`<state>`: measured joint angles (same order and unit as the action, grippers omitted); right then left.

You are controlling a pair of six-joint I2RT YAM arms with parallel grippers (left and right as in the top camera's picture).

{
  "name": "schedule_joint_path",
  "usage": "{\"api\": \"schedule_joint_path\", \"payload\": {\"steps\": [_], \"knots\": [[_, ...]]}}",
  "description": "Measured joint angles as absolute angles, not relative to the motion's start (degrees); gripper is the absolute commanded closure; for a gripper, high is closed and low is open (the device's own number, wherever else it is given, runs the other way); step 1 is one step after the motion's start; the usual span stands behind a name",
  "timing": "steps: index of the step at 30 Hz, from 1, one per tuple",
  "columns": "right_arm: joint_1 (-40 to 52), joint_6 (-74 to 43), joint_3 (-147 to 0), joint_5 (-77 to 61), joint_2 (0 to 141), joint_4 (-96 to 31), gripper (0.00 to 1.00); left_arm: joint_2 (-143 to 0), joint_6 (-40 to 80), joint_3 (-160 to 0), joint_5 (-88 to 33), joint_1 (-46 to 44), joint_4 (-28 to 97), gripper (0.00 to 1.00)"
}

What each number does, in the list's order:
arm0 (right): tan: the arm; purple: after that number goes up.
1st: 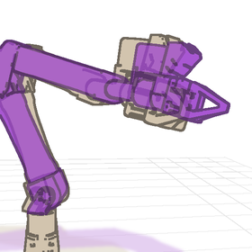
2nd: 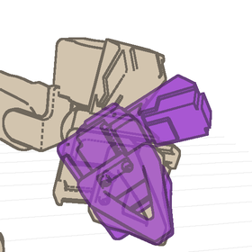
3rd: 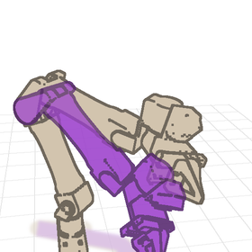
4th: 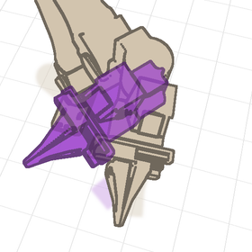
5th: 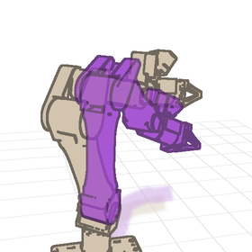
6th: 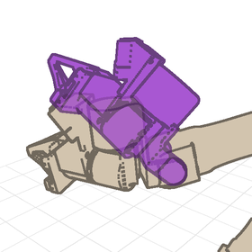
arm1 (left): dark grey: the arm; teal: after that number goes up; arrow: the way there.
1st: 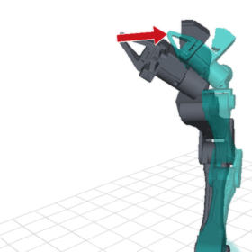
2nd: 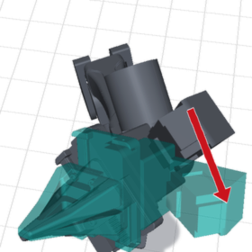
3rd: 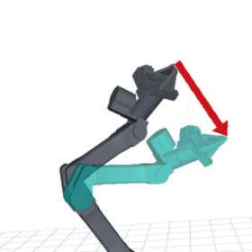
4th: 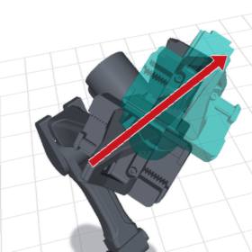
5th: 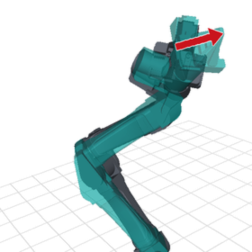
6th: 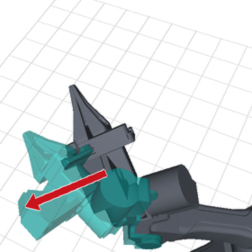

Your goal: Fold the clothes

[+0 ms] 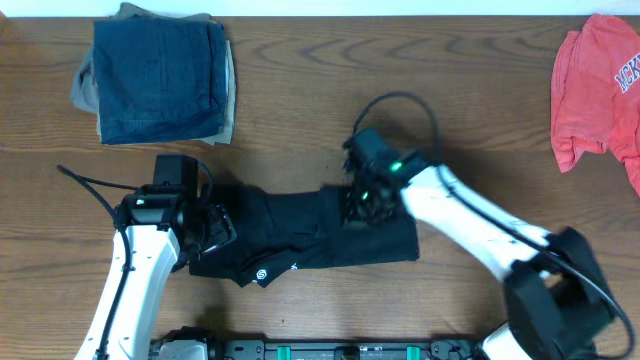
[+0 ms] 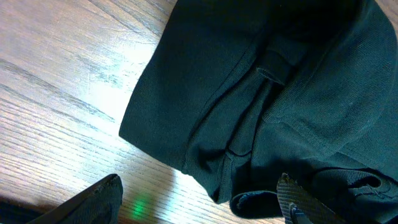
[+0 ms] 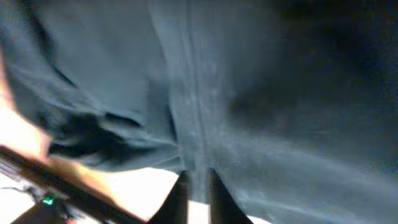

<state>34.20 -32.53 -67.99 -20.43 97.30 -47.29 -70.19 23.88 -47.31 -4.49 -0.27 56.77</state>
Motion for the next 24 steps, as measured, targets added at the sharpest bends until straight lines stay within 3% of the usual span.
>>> {"api": "schedule_joint_path", "payload": {"steps": [3,5,10,24], "knots": [[30.5,-30.8,-71.1,-18.2,94.3,-50.3,0.26,-70.2,24.0,-47.3,-4.5,-0.3,56.7,0.01],[28.0,-30.1,-72.1,-16.7,92.8,-51.6,0.12,-70.2,24.0,-47.3,-4.5,0.0,56.5,0.01],[20.1,-29.3,-72.3,-13.6,92.4,-57.4,0.01,-70.7,22.6,-47.3,-4.5,4.2,56.1,0.02],[2.1,-29.0,-72.3,2.7,92.4,-62.4,0.01,-80.8,13.6,-47.3,-21.6,27.3,49.1,0.02]]}}
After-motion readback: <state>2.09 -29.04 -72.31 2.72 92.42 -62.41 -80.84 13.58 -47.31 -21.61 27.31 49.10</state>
